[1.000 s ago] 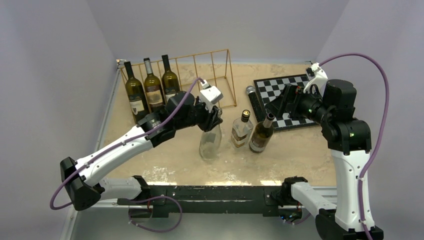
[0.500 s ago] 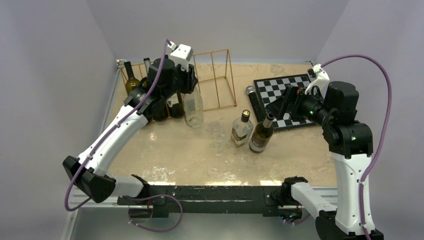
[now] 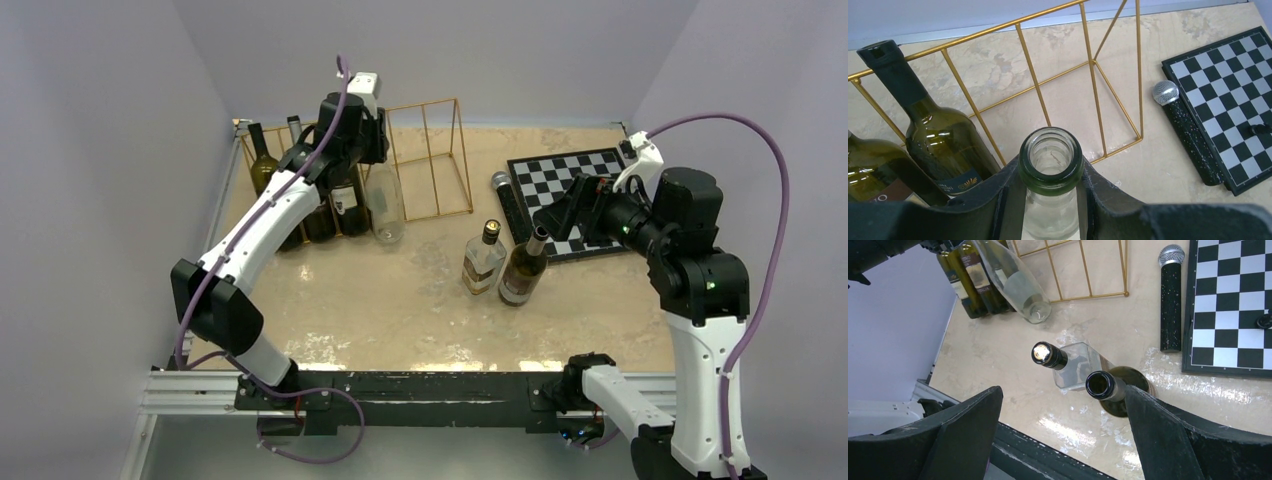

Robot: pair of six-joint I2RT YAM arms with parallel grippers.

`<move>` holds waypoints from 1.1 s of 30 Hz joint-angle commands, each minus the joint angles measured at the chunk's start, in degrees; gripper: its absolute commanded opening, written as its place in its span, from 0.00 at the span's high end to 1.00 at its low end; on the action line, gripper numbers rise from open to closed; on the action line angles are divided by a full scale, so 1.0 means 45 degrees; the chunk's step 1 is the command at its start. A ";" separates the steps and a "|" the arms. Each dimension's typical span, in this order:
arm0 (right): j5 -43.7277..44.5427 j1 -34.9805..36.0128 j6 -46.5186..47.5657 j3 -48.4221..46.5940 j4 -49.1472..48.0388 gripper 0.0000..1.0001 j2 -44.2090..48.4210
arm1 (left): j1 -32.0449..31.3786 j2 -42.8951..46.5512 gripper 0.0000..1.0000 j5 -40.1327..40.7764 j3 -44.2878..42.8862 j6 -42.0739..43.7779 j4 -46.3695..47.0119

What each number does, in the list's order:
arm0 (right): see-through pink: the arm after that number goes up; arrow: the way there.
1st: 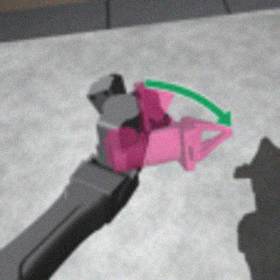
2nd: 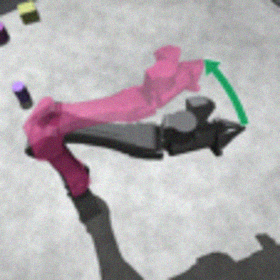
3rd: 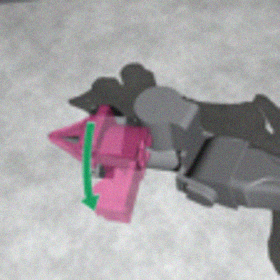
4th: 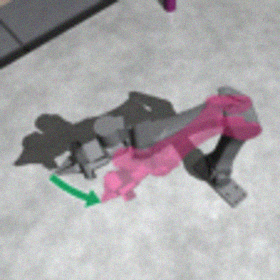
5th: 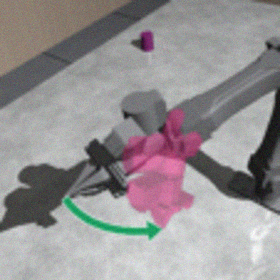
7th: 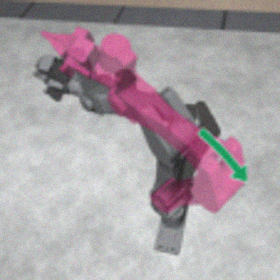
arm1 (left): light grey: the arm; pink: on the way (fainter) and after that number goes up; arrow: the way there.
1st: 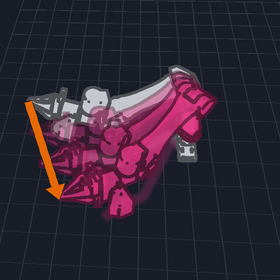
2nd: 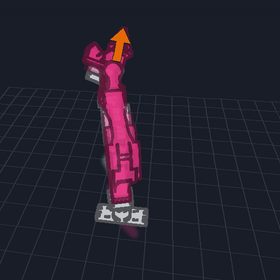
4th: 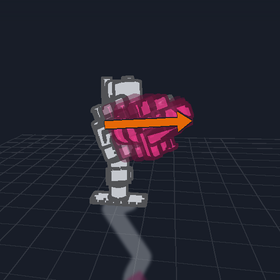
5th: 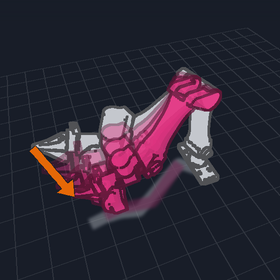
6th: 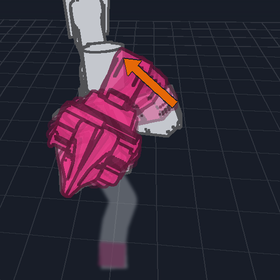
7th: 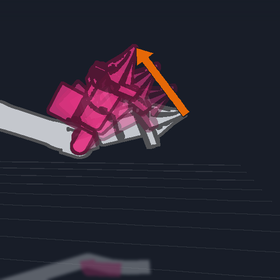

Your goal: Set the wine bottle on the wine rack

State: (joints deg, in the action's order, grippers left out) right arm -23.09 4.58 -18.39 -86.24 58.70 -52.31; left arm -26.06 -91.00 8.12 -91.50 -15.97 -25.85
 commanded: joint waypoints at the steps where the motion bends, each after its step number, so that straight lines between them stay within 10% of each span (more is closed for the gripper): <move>1: 0.0287 -0.0031 -0.0025 -0.0006 -0.0348 0.03 0.0194 | 0.0316 0.0176 1.00 0.0412 -0.1483 -0.0586 0.2452; 33: 0.0634 -0.0039 -0.0092 0.0556 -0.0151 0.03 0.0604 | 0.1120 -0.1658 0.94 -0.0199 -0.0837 -0.0258 0.3689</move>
State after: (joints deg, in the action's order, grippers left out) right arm -21.52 4.54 -18.44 -83.88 58.96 -50.26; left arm -21.91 -99.02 7.55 -93.84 -16.78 -17.43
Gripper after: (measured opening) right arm 0.974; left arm 0.406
